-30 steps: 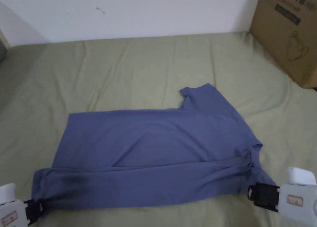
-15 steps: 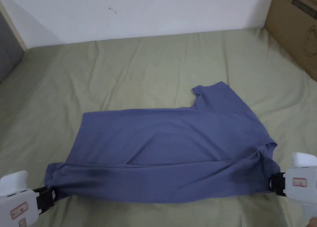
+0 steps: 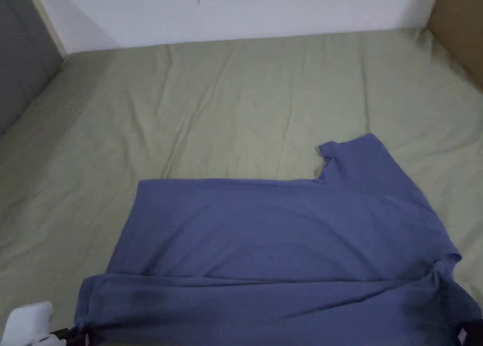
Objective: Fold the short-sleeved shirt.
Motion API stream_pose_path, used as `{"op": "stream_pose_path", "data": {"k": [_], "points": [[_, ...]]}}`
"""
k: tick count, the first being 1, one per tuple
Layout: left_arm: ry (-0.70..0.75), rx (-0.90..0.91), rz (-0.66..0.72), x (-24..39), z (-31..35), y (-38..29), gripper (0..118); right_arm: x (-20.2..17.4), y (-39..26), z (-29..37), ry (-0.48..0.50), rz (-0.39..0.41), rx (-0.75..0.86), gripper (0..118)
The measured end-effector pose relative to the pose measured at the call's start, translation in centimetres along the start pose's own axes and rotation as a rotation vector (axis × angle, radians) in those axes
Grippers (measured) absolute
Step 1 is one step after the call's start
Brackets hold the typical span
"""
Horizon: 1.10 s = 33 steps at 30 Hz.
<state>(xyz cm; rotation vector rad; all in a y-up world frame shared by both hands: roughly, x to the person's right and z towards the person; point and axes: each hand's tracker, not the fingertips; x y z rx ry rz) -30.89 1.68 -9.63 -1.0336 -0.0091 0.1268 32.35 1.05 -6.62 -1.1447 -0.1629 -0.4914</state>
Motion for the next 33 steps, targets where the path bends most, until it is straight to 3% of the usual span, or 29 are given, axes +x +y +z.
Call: {"op": "stream_pose_path", "data": {"k": [1, 2, 3, 4, 5, 6, 10, 11, 13, 14, 15, 18, 21, 23, 24, 25, 26, 27, 31, 33], "points": [[-0.009, -0.01, 0.006, 0.1, -0.1, -0.1, 7, 0.0, -0.3, -0.2, -0.04, -0.029, -0.018, 28], [0.008, -0.009, 0.01, 0.4, 0.0, 0.0, 16, 0.0, -0.5, -0.1, -0.085, -0.034, -0.019, 50], [0.042, -0.001, 0.002, 0.4, 0.3, 0.4, 45, -0.1, -0.7, 0.4, -0.091, -0.012, 0.008, 79], [0.041, -0.004, -0.004, 0.4, 0.4, 0.8, 78, -0.8, -0.8, 1.5, -0.077, 0.006, 0.041, 88], [0.038, -0.002, -0.007, 0.4, 0.7, 1.2, 105, -1.0, -0.7, 2.2, -0.064, 0.018, 0.063, 88], [0.017, 0.034, -0.013, 0.5, 1.4, 1.7, 116, -1.4, -0.4, 3.1, -0.051, 0.036, 0.086, 88], [-0.062, 0.094, 0.023, 1.5, 3.2, 4.6, 112, -3.4, 1.2, 5.9, -0.035, 0.099, 0.178, 85], [-0.105, 0.114, 0.026, 1.7, 3.5, 5.0, 101, -4.0, 1.4, 6.2, -0.02, 0.119, 0.194, 77], [-0.112, 0.161, 0.015, 2.9, 3.7, 5.8, 23, -5.2, 2.2, 6.2, 0.001, 0.119, 0.187, 22], [-0.105, 0.158, 0.007, 3.5, 3.4, 6.2, 1, -5.7, 2.4, 5.7, 0.005, 0.12, 0.181, 8], [-0.066, 0.173, -0.029, 4.5, 3.4, 6.3, 0, -6.1, 2.5, 5.2, 0.015, 0.122, 0.185, 5], [-0.159, 0.1, -0.067, 6.1, 2.5, 7.5, 0, -7.3, 3.1, 3.1, 0.03, 0.145, 0.154, 0], [-0.106, 0.078, -0.147, 7.7, 1.7, 8.8, 0, -6.7, 4.9, 0.6, 0.124, 0.122, 0.108, 0], [-0.099, 0.081, -0.149, 8.0, 0.9, 9.8, 0, -7.0, 7.3, -0.3, 0.099, 0.113, 0.117, 0], [-0.106, 0.082, -0.135, 8.0, 0.6, 10.3, 0, -7.0, 8.8, -0.6, 0.095, 0.114, 0.134, 2], [-0.122, 0.08, -0.111, 8.1, 0.2, 10.9, 0, -7.2, 10.9, -1.2, 0.081, 0.103, 0.157, 18], [-0.131, 0.078, -0.1, 8.2, -0.1, 11.4, 0, -7.5, 12.9, -1.9, 0.072, 0.112, 0.146, 47], [-0.133, 0.08, -0.095, 8.0, -0.7, 11.8, 0, -7.6, 15.4, -2.9, 0.071, 0.122, 0.141, 88], [-0.114, 0.068, -0.11, 8.5, -2.6, 13.7, 0, -7.8, 24.1, -7.7, 0.084, 0.105, 0.114, 97], [-0.11, 0.057, -0.113, 8.9, -3.4, 14.5, 0, -8.3, 26.9, -9.7, 0.004, 0.121, 0.103, 97]]}}
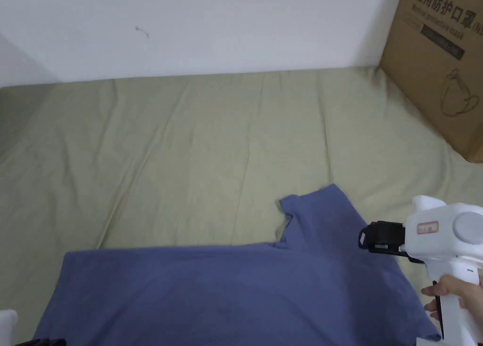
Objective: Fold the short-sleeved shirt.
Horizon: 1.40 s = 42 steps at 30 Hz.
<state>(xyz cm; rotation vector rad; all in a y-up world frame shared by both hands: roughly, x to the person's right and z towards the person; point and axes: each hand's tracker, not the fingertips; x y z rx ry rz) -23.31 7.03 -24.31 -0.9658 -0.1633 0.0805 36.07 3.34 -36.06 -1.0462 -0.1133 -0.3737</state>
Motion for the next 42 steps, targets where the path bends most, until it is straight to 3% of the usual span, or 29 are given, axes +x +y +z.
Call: {"op": "stream_pose_path", "data": {"k": [3, 5, 7, 8, 10, 12, 13, 16, 18, 25, 27, 28, 29, 30, 31, 32, 33, 34, 35, 42], "points": [[-0.008, -0.014, 0.002, -0.4, -1.8, 0.7, 0, -0.9, 1.1, -3.5, -0.199, 0.141, -0.09, 97], [0.004, -0.027, 0.003, -0.3, -3.1, 1.3, 0, -1.0, 0.0, -6.1, -0.191, 0.208, -0.193, 95], [0.011, -0.022, 0.001, -0.4, -3.8, 1.6, 2, -0.7, -0.5, -6.3, -0.202, 0.179, -0.09, 94], [0.006, -0.021, 0.004, -0.4, -4.0, 2.0, 10, -0.9, -0.4, -5.8, -0.197, 0.186, -0.102, 88], [-0.005, -0.018, 0.016, -0.9, -4.5, 2.5, 57, -1.7, -0.5, -4.8, -0.168, 0.2, -0.086, 53], [-0.003, -0.024, 0.027, -1.3, -5.4, 3.5, 115, -2.3, -0.6, -4.2, -0.105, 0.252, -0.069, 4], [0.008, -0.006, 0.041, -1.6, -5.8, 3.9, 118, -2.4, -0.6, -4.4, -0.088, 0.24, -0.084, 4], [-0.005, 0.024, 0.113, -3.5, -7.3, 6.4, 116, -2.5, -0.5, -4.1, -0.104, 0.207, -0.1, 4], [0.008, 0.022, 0.149, -4.2, -8.5, 8.1, 116, -2.1, -0.3, -3.6, -0.078, 0.134, -0.094, 4], [0.08, -0.033, 0.201, -6.0, -16.0, 13.0, 113, -2.9, -0.9, -3.5, -0.094, 0.164, -0.103, 4], [0.133, -0.183, 0.155, -5.5, -18.9, 12.8, 108, -3.2, -0.9, -3.7, -0.104, 0.172, -0.104, 4], [0.234, -0.256, 0.069, -4.7, -20.0, 12.3, 100, -3.2, -0.9, -3.6, -0.107, 0.17, -0.105, 4], [0.188, -0.126, 0.043, -4.0, -19.0, 12.5, 99, -3.2, -0.9, -3.5, -0.109, 0.166, -0.105, 4], [0.193, -0.173, 0.069, -3.8, -18.1, 12.9, 92, -3.3, -0.9, -3.2, -0.108, 0.17, -0.103, 4], [0.187, -0.153, 0.05, -3.7, -17.3, 13.2, 77, -3.1, -0.8, -2.9, -0.102, 0.171, -0.101, 4], [0.187, -0.143, 0.042, -3.9, -16.9, 13.4, 56, -3.1, -0.8, -2.5, -0.091, 0.165, -0.099, 4], [0.161, -0.133, 0.063, -4.2, -16.2, 13.6, 15, -3.0, -0.7, -1.9, -0.064, 0.151, -0.095, 4], [0.105, -0.121, 0.109, -4.6, -15.7, 13.7, 3, -2.9, -0.7, -1.3, -0.026, 0.12, -0.089, 4], [0.085, -0.133, 0.157, -4.8, -15.3, 13.6, 3, -2.6, -0.6, -0.7, 0.004, 0.103, -0.08, 4], [0.07, -0.042, 0.036, -3.3, -7.5, 12.1, 3, -2.8, -1.7, 7.2, 0.075, 0.176, 0.013, 4]]}}
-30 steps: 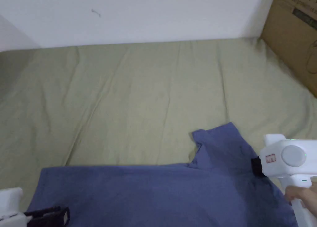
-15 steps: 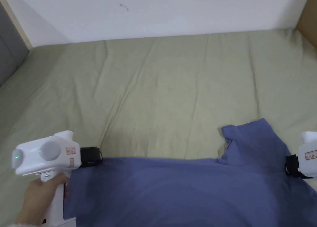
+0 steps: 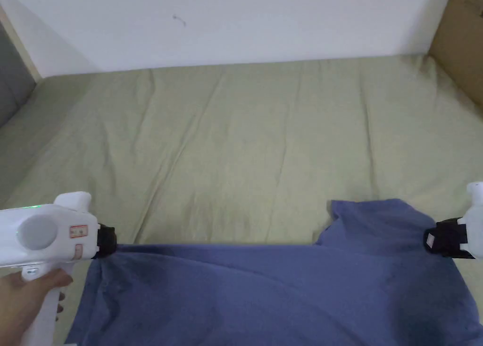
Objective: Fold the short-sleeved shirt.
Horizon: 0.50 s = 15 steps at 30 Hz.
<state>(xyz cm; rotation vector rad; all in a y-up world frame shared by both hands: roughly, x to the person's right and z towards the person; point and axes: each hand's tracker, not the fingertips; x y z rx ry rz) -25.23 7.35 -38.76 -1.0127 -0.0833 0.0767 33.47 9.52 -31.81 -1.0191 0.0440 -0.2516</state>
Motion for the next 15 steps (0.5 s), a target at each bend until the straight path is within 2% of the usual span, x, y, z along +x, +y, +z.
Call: {"op": "stream_pose_path", "data": {"k": [2, 6, 8, 11, 15], "points": [[-0.034, 0.052, 0.002, -0.5, 3.5, -1.1, 3, 0.0, -0.8, 2.4, -0.005, 0.019, 0.027, 4], [-0.133, 0.108, 0.031, -2.5, 10.5, -5.3, 3, 1.3, -4.5, 7.6, 0.103, -0.08, 0.09, 4], [-0.13, 0.109, 0.045, -3.4, 13.2, -8.4, 3, 1.7, -7.4, 9.7, 0.104, -0.095, 0.088, 4], [-0.13, 0.083, 0.075, -4.2, 14.7, -13.4, 3, 2.0, -12.1, 10.9, 0.088, -0.106, 0.046, 4], [-0.101, -0.053, 0.102, -4.5, 12.6, -20.8, 3, 2.3, -20.0, 10.1, 0.056, -0.159, 0.001, 4]]}}
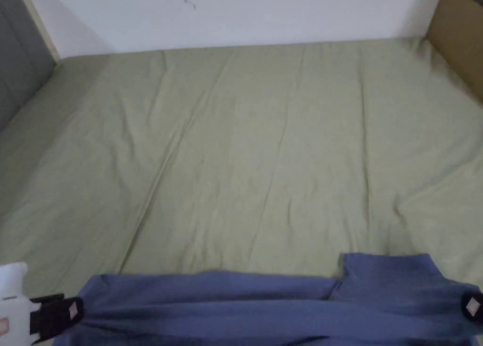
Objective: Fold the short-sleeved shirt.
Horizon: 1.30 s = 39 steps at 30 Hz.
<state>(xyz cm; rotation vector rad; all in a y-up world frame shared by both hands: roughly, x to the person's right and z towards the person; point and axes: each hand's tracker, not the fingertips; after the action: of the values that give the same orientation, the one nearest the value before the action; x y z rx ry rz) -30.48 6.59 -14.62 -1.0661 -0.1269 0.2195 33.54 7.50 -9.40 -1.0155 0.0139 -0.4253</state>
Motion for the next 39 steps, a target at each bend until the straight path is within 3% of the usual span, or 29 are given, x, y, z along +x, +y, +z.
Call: {"op": "stream_pose_path", "data": {"k": [1, 3, 5, 7, 8, 9, 10, 11, 14, 15, 16, 17, 18, 19, 20, 21, 23, 26, 27, 30, 32, 33, 36, 39], "points": [[0.02, -0.05, -0.007, -0.2, -1.2, -1.5, 3, 0.4, -1.7, -0.6, -0.007, 0.014, -0.004, 4], [0.03, -0.104, -0.014, -0.8, -2.7, -3.6, 4, 0.2, -3.9, -1.7, -0.119, 0.061, -0.06, 4], [0.025, -0.06, 0.004, -0.9, -2.6, -4.4, 14, 0.1, -5.1, -2.1, -0.124, 0.092, -0.063, 8], [0.024, 0.015, 0.051, -1.0, -1.5, -4.0, 49, -0.2, -5.1, -1.7, -0.161, 0.064, -0.055, 59], [0.002, 0.044, 0.073, -1.2, -1.0, -3.8, 70, -0.3, -5.0, -1.2, -0.177, 0.043, -0.03, 69], [-0.014, 0.064, 0.097, -1.3, -0.2, -3.4, 99, -0.4, -4.6, -0.5, -0.155, 0.024, 0.003, 69], [-0.031, 0.086, 0.122, -1.6, 0.4, -3.2, 112, -0.5, -4.2, 0.1, -0.14, 0.014, 0.024, 70], [-0.048, 0.096, 0.133, -1.9, 0.8, -3.0, 116, -1.1, -3.9, 0.7, -0.166, 0.017, 0.031, 71], [-0.067, 0.152, 0.167, -2.2, 2.8, -2.7, 112, -3.3, -2.9, 2.2, -0.185, 0.136, 0.121, 72], [-0.083, 0.16, 0.18, -2.3, 3.2, -2.9, 104, -4.3, -2.7, 2.5, -0.165, 0.157, 0.145, 71], [-0.111, 0.177, 0.21, -2.4, 3.7, -3.2, 86, -5.2, -2.6, 2.7, -0.104, 0.166, 0.173, 68], [-0.141, 0.193, 0.236, -2.5, 4.0, -3.6, 58, -6.3, -2.6, 2.5, -0.043, 0.166, 0.192, 62], [-0.165, 0.206, 0.263, -2.7, 3.9, -4.2, 17, -7.3, -2.6, 2.1, -0.01, 0.171, 0.195, 41], [-0.182, 0.215, 0.308, -3.0, 3.6, -4.8, 3, -8.6, -2.7, 1.3, -0.007, 0.18, 0.188, 14], [-0.191, 0.217, 0.339, -3.3, 3.3, -5.4, 3, -10.1, -3.1, 0.4, -0.044, 0.213, 0.202, 5], [-0.184, 0.222, 0.37, -3.3, 3.2, -6.2, 0, -11.8, -3.6, -0.5, -0.078, 0.262, 0.228, 5], [-0.129, 0.234, 0.382, -3.3, 3.1, -7.3, 0, -14.8, -4.1, -2.3, -0.041, 0.353, 0.191, 5], [-0.157, 0.225, 0.402, -4.1, 2.8, -7.9, 4, -19.2, -4.8, -4.3, 0.038, 0.445, 0.14, 5], [-0.161, 0.232, 0.416, -4.6, 2.7, -8.0, 23, -20.5, -5.1, -4.9, 0.054, 0.489, 0.119, 5], [-0.145, 0.232, 0.444, -5.8, 2.2, -7.6, 47, -23.2, -5.5, -5.7, 0.107, 0.526, 0.099, 5], [-0.136, 0.226, 0.444, -6.3, 1.2, -7.4, 98, -24.0, -5.6, -6.3, 0.133, 0.53, 0.078, 5], [-0.144, 0.233, 0.448, -6.3, 1.2, -7.3, 109, -24.4, -5.9, -6.6, 0.121, 0.542, 0.076, 5], [-0.249, 0.241, 0.513, -7.5, -0.6, -6.9, 110, -25.3, -6.4, -6.9, 0.063, 0.635, 0.065, 5], [-0.27, 0.196, 0.556, -8.0, -3.1, -6.6, 112, -25.2, -6.5, -7.4, 0.07, 0.62, 0.035, 5]]}}
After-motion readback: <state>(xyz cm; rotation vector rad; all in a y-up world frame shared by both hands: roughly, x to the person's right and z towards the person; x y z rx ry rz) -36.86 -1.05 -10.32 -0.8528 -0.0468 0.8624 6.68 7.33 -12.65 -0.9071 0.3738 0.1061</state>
